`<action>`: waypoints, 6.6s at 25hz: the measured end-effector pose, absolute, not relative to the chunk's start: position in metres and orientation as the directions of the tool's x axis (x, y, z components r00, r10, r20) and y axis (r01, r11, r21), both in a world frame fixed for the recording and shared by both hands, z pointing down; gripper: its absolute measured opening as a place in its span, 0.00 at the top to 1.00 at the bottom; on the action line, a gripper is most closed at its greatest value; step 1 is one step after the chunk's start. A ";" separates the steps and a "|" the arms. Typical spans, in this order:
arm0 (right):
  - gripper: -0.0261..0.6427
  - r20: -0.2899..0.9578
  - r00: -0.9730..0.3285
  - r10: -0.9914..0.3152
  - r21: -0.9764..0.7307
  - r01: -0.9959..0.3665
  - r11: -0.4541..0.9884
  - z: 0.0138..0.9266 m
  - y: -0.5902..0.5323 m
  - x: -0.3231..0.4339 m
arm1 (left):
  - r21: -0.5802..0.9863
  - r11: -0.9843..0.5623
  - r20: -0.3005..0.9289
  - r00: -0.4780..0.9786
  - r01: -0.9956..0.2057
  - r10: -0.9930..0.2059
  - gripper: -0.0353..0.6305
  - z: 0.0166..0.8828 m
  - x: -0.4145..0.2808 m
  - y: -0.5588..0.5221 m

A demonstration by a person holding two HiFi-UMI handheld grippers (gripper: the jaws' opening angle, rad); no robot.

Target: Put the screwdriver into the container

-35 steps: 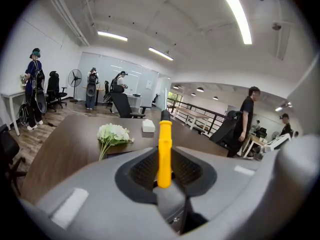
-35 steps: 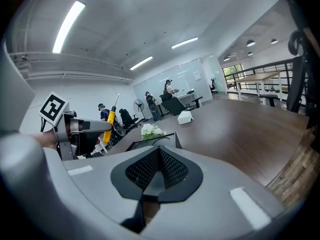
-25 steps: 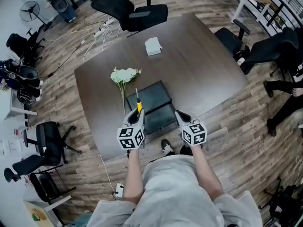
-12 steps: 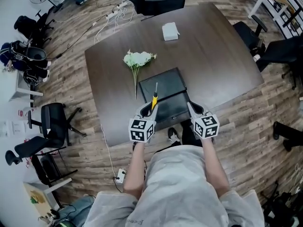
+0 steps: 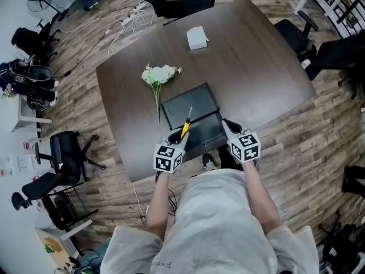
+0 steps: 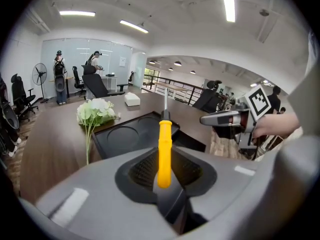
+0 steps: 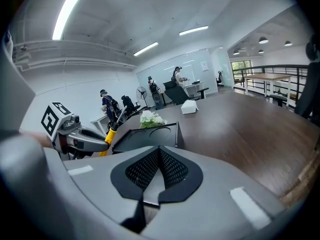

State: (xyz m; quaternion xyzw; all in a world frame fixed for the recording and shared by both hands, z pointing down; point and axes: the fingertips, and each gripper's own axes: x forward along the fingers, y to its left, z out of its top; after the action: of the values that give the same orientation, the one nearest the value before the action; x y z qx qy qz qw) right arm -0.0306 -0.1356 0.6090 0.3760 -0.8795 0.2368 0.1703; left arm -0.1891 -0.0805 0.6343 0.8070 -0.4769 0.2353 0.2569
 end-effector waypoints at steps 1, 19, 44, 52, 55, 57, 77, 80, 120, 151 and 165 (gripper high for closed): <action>0.96 0.484 -0.660 -0.575 -0.285 -0.740 0.609 0.611 -0.137 -0.030 | 0.191 -0.425 0.630 0.442 -0.885 -0.639 0.75 0.636 -0.187 -0.082; 0.96 0.521 -0.668 -0.532 -0.315 -0.730 0.607 0.627 -0.165 -0.027 | 0.146 -0.608 0.737 0.495 -0.781 -0.460 0.75 0.670 -0.158 -0.079; 0.96 0.555 -0.648 -0.522 -0.338 -0.749 0.570 0.642 -0.190 -0.010 | 0.155 -0.744 0.901 0.401 -0.650 -0.163 0.74 0.719 -0.134 -0.076; 0.96 0.562 -0.653 -0.508 -0.349 -0.743 0.571 0.646 -0.190 -0.011 | 0.152 -0.752 0.929 0.352 -0.642 -0.112 0.74 0.730 -0.132 -0.075; 0.96 0.566 -0.651 -0.506 -0.351 -0.746 0.566 0.647 -0.189 -0.008 | 0.160 -0.747 0.935 0.342 -0.645 -0.095 0.74 0.733 -0.131 -0.074; 0.96 0.567 -0.649 -0.507 -0.353 -0.748 0.562 0.648 -0.188 -0.007 | 0.164 -0.746 0.937 0.338 -0.646 -0.087 0.74 0.735 -0.129 -0.074; 0.96 0.597 -0.636 -0.489 -0.346 -0.754 0.559 0.658 -0.176 -0.001 | 0.135 -0.760 0.949 0.304 -0.636 -0.085 0.74 0.752 -0.122 -0.075; 0.96 0.596 -0.638 -0.488 -0.344 -0.752 0.562 0.657 -0.174 -0.003 | 0.136 -0.766 0.948 0.306 -0.629 -0.083 0.74 0.751 -0.124 -0.074; 0.96 0.570 -0.668 -0.479 -0.365 -0.727 0.581 0.653 -0.145 -0.006 | 0.102 -0.689 0.912 0.344 -0.717 -0.223 0.70 0.704 -0.131 -0.074; 0.96 0.556 -0.675 -0.485 -0.335 -0.716 0.612 0.643 -0.090 -0.031 | 0.277 -0.254 0.698 0.376 -0.927 -0.610 0.70 0.654 -0.199 -0.038; 0.96 0.549 -0.683 -0.482 -0.309 -0.702 0.642 0.637 -0.078 -0.045 | 0.278 -0.151 0.654 0.302 -0.949 -0.693 0.74 0.646 -0.206 -0.016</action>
State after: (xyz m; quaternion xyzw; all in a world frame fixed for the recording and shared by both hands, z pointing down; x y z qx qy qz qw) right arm -0.0446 -0.0783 0.6368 0.3360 -0.8805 0.2571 0.2138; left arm -0.2061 -0.0158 0.6463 0.7343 -0.5589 0.1909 0.3346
